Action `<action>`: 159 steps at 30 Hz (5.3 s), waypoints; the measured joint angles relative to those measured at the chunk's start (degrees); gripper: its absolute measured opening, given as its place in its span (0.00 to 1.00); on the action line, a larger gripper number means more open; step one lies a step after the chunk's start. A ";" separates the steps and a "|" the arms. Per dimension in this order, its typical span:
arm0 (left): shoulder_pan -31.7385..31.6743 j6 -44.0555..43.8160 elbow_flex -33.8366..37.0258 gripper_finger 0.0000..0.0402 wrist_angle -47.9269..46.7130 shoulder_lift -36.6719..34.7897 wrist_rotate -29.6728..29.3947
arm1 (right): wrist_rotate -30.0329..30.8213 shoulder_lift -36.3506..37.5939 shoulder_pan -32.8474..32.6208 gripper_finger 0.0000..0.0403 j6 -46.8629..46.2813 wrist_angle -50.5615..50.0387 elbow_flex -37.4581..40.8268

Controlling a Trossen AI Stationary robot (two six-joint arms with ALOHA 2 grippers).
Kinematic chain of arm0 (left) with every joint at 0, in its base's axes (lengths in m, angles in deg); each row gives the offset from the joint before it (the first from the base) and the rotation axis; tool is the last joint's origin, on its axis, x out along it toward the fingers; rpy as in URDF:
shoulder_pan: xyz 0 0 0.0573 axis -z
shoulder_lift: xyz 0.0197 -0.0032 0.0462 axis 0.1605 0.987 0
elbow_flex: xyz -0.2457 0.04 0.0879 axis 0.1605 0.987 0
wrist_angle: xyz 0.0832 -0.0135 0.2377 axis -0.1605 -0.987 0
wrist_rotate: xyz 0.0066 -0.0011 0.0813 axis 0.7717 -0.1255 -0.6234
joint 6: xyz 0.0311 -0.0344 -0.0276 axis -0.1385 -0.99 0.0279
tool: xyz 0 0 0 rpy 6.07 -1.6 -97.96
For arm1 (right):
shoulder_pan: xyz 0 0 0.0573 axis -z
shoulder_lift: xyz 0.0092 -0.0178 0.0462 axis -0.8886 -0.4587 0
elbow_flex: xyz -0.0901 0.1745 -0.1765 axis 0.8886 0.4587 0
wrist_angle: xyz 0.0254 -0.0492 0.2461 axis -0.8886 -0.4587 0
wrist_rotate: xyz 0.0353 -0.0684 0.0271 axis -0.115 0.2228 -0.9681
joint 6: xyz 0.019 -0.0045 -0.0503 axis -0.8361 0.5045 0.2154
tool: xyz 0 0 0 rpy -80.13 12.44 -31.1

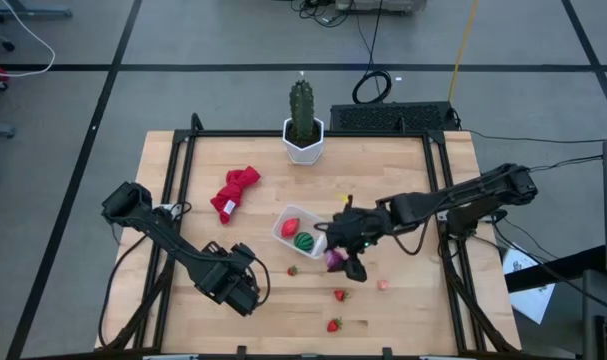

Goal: Pick and placing Produce into tupperware
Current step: Put the purple onion into the transparent container, then put the left pink peach into the transparent container

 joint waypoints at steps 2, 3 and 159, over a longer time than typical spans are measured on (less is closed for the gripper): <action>0.01 -0.17 0.00 0.79 -0.09 0.00 0.00 | 1.97 0.00 0.94 0.63 3.03 -0.09 -2.46; 0.01 -0.29 0.00 0.79 -0.11 0.00 0.00 | 3.22 0.00 1.58 0.63 4.53 -0.01 -3.48; -0.15 -3.15 -0.02 0.77 -1.45 0.02 0.02 | 2.75 -1.64 -0.31 0.68 -8.46 -1.29 15.87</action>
